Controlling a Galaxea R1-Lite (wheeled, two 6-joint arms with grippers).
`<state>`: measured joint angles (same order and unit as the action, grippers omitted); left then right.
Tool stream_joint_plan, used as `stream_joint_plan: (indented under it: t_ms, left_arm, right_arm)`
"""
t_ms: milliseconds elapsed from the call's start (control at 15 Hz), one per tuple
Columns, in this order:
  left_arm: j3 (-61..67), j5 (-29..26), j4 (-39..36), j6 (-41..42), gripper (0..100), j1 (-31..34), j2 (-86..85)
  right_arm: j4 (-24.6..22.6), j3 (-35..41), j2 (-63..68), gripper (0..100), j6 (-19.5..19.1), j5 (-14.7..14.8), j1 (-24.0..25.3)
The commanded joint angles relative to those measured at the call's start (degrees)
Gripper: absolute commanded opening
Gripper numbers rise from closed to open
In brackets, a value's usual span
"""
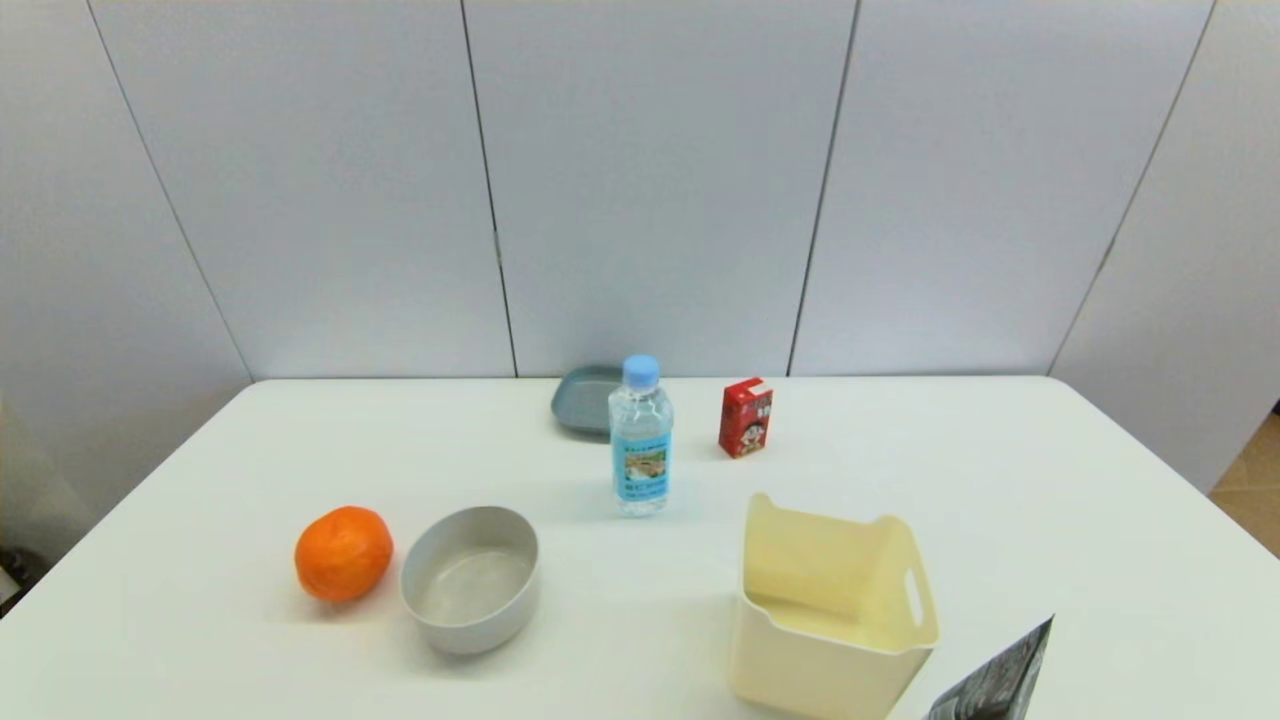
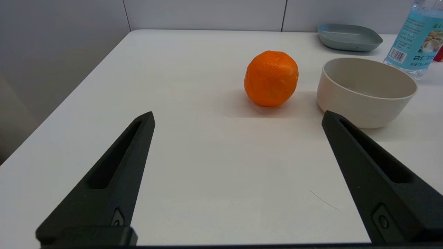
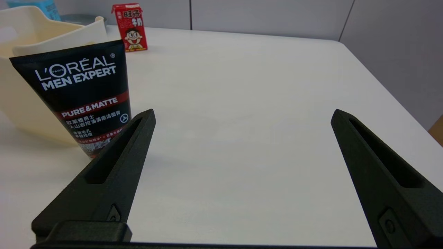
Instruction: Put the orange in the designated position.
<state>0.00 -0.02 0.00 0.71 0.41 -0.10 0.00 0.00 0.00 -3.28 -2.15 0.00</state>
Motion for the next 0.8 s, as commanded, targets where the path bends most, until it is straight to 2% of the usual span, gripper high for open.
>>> stream_joint_plan:
  t_ms: [67, 800]
  left_arm:
    - [0.00, 0.02, 0.00, 0.00, 100, 0.02, 0.01]
    - [0.00, 0.02, 0.00, 0.00, 100, 0.02, 0.01]
  right_arm:
    - [0.00, 0.09, 0.00, 100, -0.06, 0.04, 0.00]
    - [0.00, 0.09, 0.00, 100, -0.15, -0.05, 0.00]
